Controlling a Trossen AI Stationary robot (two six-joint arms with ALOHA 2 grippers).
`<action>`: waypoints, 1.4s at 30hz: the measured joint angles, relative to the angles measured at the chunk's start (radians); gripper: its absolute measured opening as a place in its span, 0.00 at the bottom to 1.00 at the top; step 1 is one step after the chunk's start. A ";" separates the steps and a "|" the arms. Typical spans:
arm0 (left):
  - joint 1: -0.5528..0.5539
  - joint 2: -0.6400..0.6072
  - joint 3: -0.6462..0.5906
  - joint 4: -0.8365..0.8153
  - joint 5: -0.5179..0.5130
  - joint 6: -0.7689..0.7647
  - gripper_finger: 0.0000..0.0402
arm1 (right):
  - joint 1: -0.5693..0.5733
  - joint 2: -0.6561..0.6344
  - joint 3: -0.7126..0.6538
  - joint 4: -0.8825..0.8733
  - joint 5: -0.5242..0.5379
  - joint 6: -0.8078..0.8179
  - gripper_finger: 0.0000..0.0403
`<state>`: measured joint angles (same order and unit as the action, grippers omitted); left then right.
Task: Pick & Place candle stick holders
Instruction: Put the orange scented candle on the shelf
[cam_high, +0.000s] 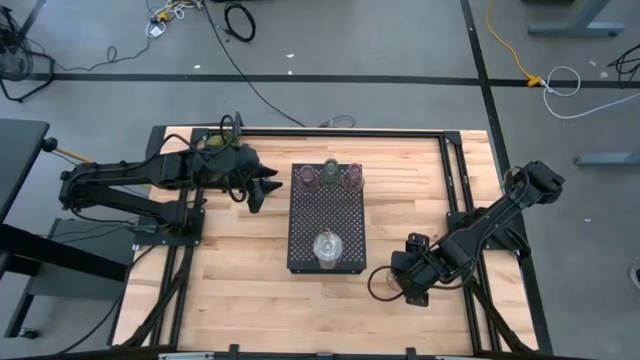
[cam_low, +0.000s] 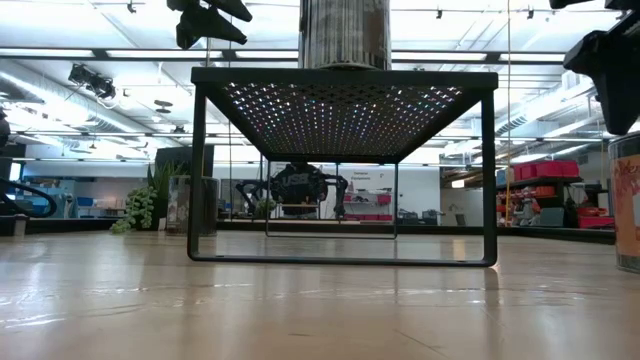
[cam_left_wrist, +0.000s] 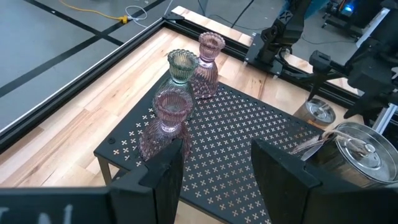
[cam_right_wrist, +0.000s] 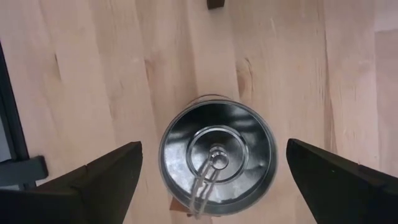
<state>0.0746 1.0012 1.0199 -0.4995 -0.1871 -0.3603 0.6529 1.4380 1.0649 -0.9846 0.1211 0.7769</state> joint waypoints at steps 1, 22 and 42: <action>0.000 0.000 0.000 0.000 0.000 0.000 0.47 | 0.000 0.000 -0.001 0.004 0.001 0.000 0.98; 0.000 0.000 0.000 0.000 0.000 0.005 0.47 | -0.005 -0.002 -0.071 0.086 0.002 0.008 0.98; 0.000 0.000 0.000 0.000 0.000 0.008 0.47 | -0.004 -0.002 -0.079 0.171 -0.027 -0.023 0.98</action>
<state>0.0744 1.0012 1.0199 -0.4999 -0.1871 -0.3527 0.6484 1.4361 0.9859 -0.8131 0.0946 0.7544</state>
